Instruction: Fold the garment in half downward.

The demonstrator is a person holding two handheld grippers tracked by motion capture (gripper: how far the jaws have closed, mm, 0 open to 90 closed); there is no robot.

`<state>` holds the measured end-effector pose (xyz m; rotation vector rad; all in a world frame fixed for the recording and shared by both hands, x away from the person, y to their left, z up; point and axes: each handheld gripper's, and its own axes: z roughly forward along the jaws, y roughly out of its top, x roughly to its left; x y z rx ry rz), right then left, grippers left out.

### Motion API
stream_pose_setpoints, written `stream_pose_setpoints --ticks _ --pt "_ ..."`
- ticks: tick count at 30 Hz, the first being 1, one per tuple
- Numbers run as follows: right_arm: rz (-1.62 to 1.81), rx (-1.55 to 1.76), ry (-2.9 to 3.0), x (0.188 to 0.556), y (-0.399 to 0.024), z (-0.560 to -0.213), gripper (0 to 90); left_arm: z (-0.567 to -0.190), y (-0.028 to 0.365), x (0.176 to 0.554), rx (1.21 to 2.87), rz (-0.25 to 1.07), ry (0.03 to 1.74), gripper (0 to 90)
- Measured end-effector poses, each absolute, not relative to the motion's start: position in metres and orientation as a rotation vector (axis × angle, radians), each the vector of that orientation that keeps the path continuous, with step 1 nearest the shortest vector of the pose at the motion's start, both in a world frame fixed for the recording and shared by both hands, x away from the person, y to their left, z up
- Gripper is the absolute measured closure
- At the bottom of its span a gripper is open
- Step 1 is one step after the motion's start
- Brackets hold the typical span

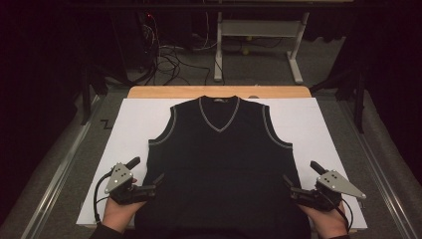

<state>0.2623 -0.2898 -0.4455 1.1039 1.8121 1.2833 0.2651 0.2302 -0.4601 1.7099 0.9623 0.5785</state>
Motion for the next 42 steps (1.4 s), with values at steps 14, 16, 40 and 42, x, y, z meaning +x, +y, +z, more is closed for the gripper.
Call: stream_pose_setpoints --ticks 14,16,40,42 --pt "1.276 1.107 1.815 0.265 -0.29 -0.448 0.0 -0.463 0.232 0.267 1.685 0.554 0.959 0.0" --pt "1.279 1.107 1.813 0.265 -0.29 -0.447 0.0 -0.463 0.232 0.267 1.683 0.553 0.956 0.0" --pt "1.177 1.148 1.885 0.283 -0.276 -0.449 0.0 -0.464 0.235 0.277 1.749 0.484 1.034 0.0" --pt "1.15 1.162 1.894 0.286 -0.274 -0.452 0.0 -0.464 0.236 0.278 1.759 0.471 1.05 0.0"
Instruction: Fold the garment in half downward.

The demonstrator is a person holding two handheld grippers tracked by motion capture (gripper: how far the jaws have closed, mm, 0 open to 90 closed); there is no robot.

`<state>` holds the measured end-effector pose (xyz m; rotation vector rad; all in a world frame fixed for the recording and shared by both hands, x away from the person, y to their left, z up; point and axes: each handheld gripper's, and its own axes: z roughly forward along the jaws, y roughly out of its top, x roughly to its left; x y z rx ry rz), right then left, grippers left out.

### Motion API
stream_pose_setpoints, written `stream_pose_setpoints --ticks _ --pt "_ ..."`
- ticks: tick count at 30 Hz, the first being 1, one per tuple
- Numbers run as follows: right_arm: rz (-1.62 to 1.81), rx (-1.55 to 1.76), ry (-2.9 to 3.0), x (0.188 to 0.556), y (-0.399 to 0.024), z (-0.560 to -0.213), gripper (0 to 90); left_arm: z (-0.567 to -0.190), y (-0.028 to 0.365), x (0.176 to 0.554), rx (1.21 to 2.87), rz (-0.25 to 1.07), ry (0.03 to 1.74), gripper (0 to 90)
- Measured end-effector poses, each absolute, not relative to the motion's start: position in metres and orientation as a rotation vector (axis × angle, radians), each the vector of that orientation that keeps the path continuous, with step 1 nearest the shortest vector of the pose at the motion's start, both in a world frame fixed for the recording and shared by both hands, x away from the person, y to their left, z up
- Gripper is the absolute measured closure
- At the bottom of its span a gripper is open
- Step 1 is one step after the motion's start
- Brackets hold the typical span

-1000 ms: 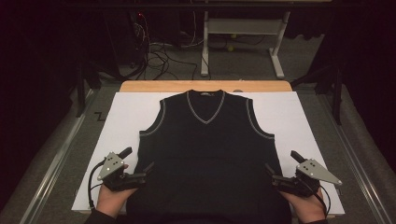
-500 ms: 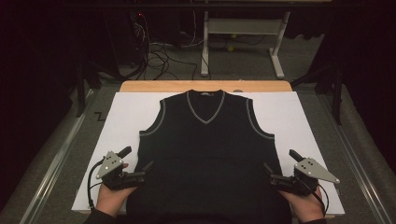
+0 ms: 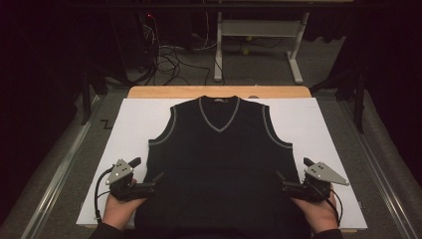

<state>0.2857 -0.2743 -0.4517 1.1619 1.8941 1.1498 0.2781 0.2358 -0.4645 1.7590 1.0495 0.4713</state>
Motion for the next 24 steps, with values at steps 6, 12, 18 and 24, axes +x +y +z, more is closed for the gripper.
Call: stream_pose_setpoints --ticks 6,12,18,24 --pt "1.095 1.227 1.92 0.289 -0.278 -0.457 0.0 -0.465 0.24 0.282 1.765 0.452 1.097 0.0" --pt "1.064 1.263 1.938 0.291 -0.285 -0.46 0.0 -0.466 0.241 0.286 1.811 0.454 1.146 0.0" --pt "1.011 1.308 1.977 0.298 -0.288 -0.466 0.2 -0.47 0.242 0.29 1.849 0.449 1.216 0.0" --pt "0.985 1.324 2.0 0.3 -0.287 -0.469 2.8 -0.472 0.244 0.293 1.882 0.402 1.278 0.0"
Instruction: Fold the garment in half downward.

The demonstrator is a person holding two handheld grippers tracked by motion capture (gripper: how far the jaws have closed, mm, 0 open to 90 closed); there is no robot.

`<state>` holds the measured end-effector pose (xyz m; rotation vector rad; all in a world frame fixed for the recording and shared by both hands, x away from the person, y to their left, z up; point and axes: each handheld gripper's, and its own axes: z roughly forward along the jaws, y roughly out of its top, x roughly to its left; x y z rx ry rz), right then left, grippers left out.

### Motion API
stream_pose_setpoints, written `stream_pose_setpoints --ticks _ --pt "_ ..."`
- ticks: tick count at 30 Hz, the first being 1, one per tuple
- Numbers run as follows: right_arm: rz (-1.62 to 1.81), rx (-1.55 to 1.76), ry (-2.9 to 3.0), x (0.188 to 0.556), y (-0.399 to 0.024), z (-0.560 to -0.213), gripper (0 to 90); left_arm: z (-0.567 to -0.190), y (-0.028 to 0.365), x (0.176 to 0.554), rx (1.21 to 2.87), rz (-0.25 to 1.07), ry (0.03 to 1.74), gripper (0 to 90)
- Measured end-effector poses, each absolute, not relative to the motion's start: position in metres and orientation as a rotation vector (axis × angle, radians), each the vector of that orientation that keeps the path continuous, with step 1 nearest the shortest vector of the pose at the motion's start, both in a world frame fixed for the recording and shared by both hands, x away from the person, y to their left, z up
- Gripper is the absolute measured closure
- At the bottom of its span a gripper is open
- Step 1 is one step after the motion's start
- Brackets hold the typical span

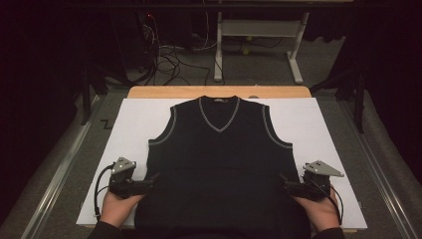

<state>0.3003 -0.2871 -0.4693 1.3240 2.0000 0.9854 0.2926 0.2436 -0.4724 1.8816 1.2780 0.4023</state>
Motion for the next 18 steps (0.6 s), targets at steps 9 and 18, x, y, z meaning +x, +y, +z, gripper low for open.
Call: stream_pose_setpoints --ticks 9,18 --pt "0.984 1.363 2.041 0.312 -0.292 -0.473 16.7 -0.479 0.248 0.31 1.938 0.388 1.378 16.2" --pt "0.905 1.475 2.052 0.345 -0.295 -0.473 32.9 -0.482 0.244 0.33 1.945 0.369 1.428 30.9"
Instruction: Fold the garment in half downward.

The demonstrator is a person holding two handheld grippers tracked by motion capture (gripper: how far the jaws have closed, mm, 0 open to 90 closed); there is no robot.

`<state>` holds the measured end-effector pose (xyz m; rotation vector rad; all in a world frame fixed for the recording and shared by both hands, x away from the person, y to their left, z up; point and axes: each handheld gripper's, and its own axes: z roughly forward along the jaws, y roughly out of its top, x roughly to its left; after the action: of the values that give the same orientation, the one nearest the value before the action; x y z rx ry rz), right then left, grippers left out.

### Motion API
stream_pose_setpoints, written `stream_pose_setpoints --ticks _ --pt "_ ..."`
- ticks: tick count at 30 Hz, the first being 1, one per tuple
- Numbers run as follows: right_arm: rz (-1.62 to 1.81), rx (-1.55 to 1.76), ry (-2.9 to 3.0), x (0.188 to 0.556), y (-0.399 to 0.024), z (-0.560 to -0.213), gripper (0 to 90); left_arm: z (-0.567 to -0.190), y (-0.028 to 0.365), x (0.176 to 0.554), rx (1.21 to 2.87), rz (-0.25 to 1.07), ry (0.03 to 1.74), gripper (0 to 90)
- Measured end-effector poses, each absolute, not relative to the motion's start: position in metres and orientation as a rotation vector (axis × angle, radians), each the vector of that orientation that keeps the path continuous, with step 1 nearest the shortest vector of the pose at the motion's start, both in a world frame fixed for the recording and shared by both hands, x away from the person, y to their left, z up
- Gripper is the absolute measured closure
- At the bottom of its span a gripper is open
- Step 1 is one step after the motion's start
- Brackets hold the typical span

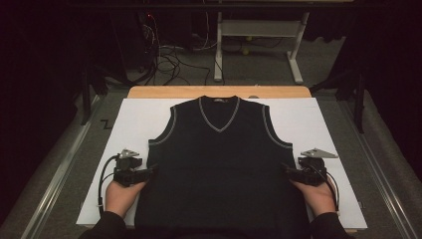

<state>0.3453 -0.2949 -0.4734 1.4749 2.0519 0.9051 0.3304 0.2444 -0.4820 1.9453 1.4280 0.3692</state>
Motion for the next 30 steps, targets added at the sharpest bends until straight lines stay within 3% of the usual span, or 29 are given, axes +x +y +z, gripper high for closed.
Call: stream_pose_setpoints --ticks 4,6,7,8,14,18,30 --pt "0.859 1.488 2.047 0.352 -0.294 -0.472 36.7 -0.482 0.235 0.332 1.996 0.427 1.405 41.2" --pt "0.856 1.467 2.063 0.353 -0.29 -0.471 45.9 -0.482 0.234 0.332 2.001 0.422 1.39 47.8" --pt "0.856 1.467 2.063 0.353 -0.29 -0.471 45.9 -0.482 0.234 0.332 2.001 0.422 1.39 51.8" --pt "0.855 1.449 2.072 0.355 -0.286 -0.471 54.1 -0.482 0.233 0.333 1.995 0.412 1.387 54.7" --pt "0.877 1.419 2.101 0.357 -0.28 -0.471 81.0 -0.483 0.233 0.338 1.985 0.357 1.35 76.9" --pt "0.903 1.375 2.071 0.35 -0.278 -0.47 84.9 -0.481 0.235 0.335 1.987 0.382 1.324 80.4" --pt "1.024 1.299 2.021 0.319 -0.29 -0.456 85.4 -0.463 0.258 0.312 1.885 0.391 1.27 81.1"
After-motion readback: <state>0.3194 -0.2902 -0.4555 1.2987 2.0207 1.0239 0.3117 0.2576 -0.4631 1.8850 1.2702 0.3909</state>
